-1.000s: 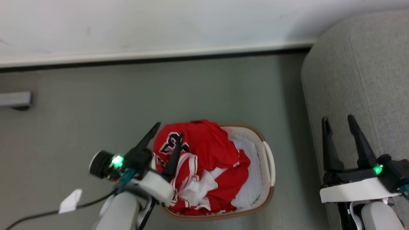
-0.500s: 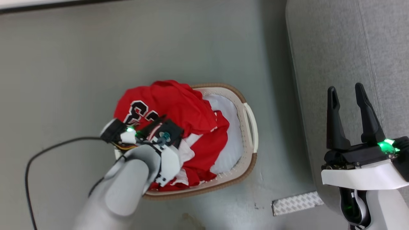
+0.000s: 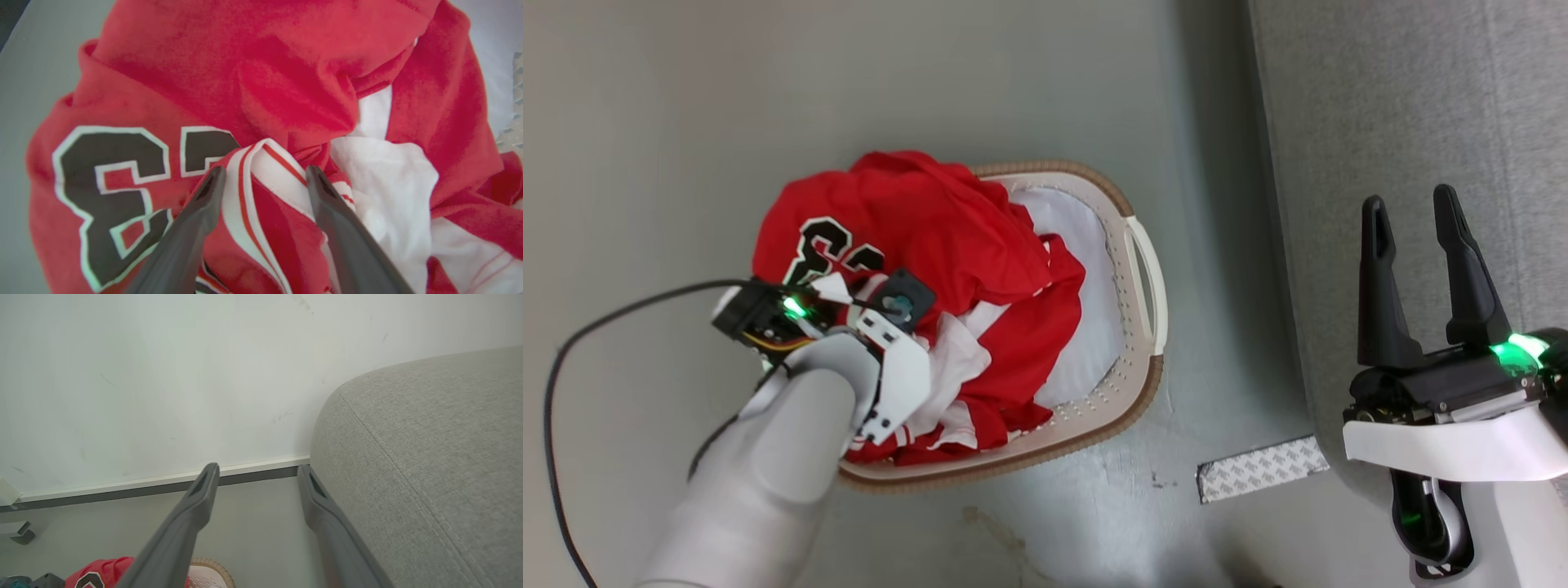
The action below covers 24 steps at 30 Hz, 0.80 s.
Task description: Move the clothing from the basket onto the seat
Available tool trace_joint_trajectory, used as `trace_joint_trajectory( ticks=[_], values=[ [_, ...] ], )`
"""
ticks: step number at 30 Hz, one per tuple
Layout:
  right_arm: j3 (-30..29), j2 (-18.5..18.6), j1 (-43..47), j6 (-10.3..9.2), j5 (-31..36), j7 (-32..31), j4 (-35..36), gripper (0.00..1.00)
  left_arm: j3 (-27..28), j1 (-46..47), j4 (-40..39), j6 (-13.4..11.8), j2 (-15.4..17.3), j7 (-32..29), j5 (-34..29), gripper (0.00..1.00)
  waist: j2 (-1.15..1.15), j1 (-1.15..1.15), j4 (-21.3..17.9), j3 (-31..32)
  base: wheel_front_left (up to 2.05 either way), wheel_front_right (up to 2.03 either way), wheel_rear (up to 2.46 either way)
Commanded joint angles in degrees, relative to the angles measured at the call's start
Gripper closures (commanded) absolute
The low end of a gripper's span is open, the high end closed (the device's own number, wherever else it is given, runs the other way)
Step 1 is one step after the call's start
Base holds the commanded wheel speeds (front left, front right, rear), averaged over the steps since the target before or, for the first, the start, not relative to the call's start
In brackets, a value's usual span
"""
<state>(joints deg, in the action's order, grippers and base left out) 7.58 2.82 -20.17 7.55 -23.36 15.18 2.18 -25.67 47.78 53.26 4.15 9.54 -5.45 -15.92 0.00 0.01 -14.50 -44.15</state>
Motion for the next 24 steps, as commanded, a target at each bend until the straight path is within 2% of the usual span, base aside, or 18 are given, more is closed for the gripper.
trace_joint_trajectory(
  ticks=[1, 7, 9, 11, 12, 19, 24],
  values=[
    [0.25, 0.13, -1.1, -0.12, -0.27, -0.04, 0.43, 0.0, 0.04, 1.03, 0.78, -0.27, 0.57, 0.44, -0.46, 0.0, 0.0, -0.01, -0.2, -1.19, 0.0, 0.0, 0.0],
    [1.07, 0.14, -1.62, -0.12, -0.36, -0.04, 0.63, 0.0, -0.22, 3.58, 4.79, -0.87, 1.27, 1.74, 0.12, 0.0, 0.0, -0.01, -0.84, -3.29, 0.0, 0.0, 0.0],
    [1.16, 0.13, -1.67, -0.12, -0.48, -0.04, 0.54, 0.0, -0.36, 4.04, 6.02, -0.82, 1.09, 2.45, 0.66, 0.54, 0.0, -0.01, -1.04, -3.51, 0.0, 0.0, 0.0],
    [1.24, 0.13, -1.73, -0.12, -0.47, -0.04, 0.4, 0.0, -0.63, 4.36, 7.27, -0.6, 0.88, 3.19, 0.89, 0.93, 0.0, -0.01, -1.22, -3.57, 0.0, 0.0, 0.0],
    [1.28, 0.13, -1.74, -0.11, -0.48, -0.04, 0.34, 0.0, -0.73, 4.57, 7.8, -0.62, 0.77, 3.67, 1.11, 1.0, 0.0, -0.01, -1.31, -3.54, 0.0, 0.0, 0.0],
    [1.01, 0.14, -1.62, -0.11, -0.29, -0.04, -0.05, 0.0, -1.01, 5.36, 11.46, -0.54, -0.4, 7.26, 2.38, 1.0, 0.0, -0.01, -1.27, -2.83, 0.0, 0.0, 0.0],
    [0.68, 0.14, -1.48, -0.12, 0.42, -0.04, -0.59, 0.0, 0.52, 5.15, 12.67, -0.61, -1.45, 12.64, 5.36, 1.0, 0.0, -0.01, -0.28, -1.2, 0.0, 0.0, 0.0]
  ],
)
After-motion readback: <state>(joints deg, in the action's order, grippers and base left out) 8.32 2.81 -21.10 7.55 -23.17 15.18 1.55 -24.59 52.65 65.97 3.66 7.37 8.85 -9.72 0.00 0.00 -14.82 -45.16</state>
